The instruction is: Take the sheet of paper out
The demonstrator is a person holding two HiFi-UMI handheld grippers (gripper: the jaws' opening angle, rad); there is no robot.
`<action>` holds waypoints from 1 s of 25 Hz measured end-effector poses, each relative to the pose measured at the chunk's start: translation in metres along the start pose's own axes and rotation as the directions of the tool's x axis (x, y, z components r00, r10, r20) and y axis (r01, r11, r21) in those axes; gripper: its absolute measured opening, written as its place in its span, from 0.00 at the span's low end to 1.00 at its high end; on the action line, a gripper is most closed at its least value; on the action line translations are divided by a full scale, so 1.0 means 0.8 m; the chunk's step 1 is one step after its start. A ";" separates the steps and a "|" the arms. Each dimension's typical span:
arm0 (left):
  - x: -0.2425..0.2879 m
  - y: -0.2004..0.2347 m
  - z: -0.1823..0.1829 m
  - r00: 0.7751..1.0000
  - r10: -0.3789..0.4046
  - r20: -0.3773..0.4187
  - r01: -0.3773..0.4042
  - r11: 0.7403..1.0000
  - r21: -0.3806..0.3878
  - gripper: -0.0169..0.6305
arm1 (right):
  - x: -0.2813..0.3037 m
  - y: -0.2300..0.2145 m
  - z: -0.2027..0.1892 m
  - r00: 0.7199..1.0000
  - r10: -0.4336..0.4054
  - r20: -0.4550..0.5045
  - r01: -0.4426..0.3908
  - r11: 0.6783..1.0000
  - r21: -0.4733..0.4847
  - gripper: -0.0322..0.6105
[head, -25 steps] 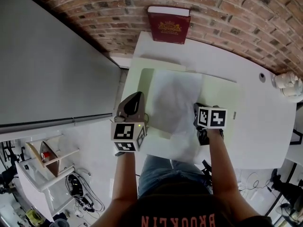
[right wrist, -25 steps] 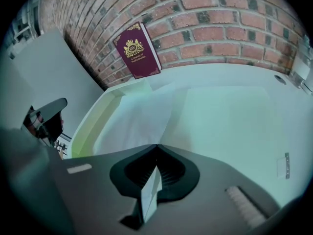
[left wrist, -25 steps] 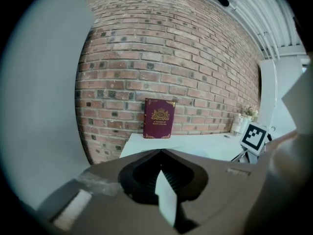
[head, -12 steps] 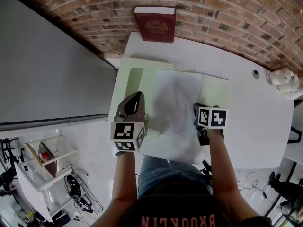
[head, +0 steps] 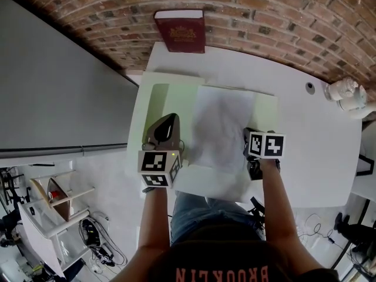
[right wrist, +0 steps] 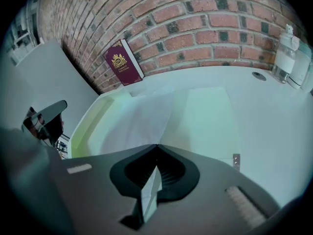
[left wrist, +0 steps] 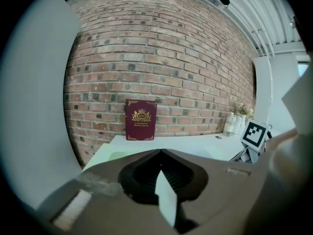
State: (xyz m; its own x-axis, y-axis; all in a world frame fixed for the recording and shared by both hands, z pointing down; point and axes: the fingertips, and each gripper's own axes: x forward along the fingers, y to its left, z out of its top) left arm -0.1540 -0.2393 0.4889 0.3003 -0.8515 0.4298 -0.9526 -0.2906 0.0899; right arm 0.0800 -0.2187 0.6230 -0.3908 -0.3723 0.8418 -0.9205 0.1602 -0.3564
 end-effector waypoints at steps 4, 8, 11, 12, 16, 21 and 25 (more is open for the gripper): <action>0.000 -0.016 0.005 1.000 -0.015 0.009 0.015 1.000 0.011 0.03 | -0.016 -0.014 -0.002 1.000 -0.008 0.019 0.008 1.000 0.009 0.06; -0.002 -0.034 0.010 0.999 -0.026 0.021 0.025 0.999 0.026 0.03 | -0.031 -0.026 -0.006 0.999 -0.009 0.041 0.008 1.000 0.021 0.05; -0.006 -0.044 0.011 0.999 -0.030 0.027 0.029 0.999 0.033 0.03 | -0.041 -0.029 -0.007 0.998 0.001 0.058 -0.002 1.000 0.027 0.05; -0.008 -0.045 0.012 0.999 -0.030 0.029 0.029 0.999 0.034 0.03 | -0.044 -0.028 -0.007 0.998 0.005 0.065 -0.007 1.000 0.025 0.05; -0.017 -0.044 0.012 0.999 -0.027 0.035 0.025 0.999 0.039 0.03 | -0.055 -0.022 -0.004 0.995 0.014 0.099 -0.016 1.000 0.022 0.05; -0.030 -0.036 0.023 0.997 -0.029 0.066 0.025 0.998 0.055 0.03 | -0.071 -0.010 0.004 0.989 0.014 0.148 -0.018 1.000 0.024 0.05; -0.041 -0.024 0.033 0.996 -0.040 0.085 0.034 0.997 0.069 0.03 | -0.089 0.003 0.014 0.981 0.003 0.193 -0.010 0.999 0.036 0.05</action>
State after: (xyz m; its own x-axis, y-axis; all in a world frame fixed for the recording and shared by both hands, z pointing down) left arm -0.1442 -0.2172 0.4491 0.3411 -0.8731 0.3483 -0.9363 -0.3487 0.0427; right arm 0.1057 -0.2018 0.5579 -0.3864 -0.5416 0.7466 -0.9160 0.1306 -0.3793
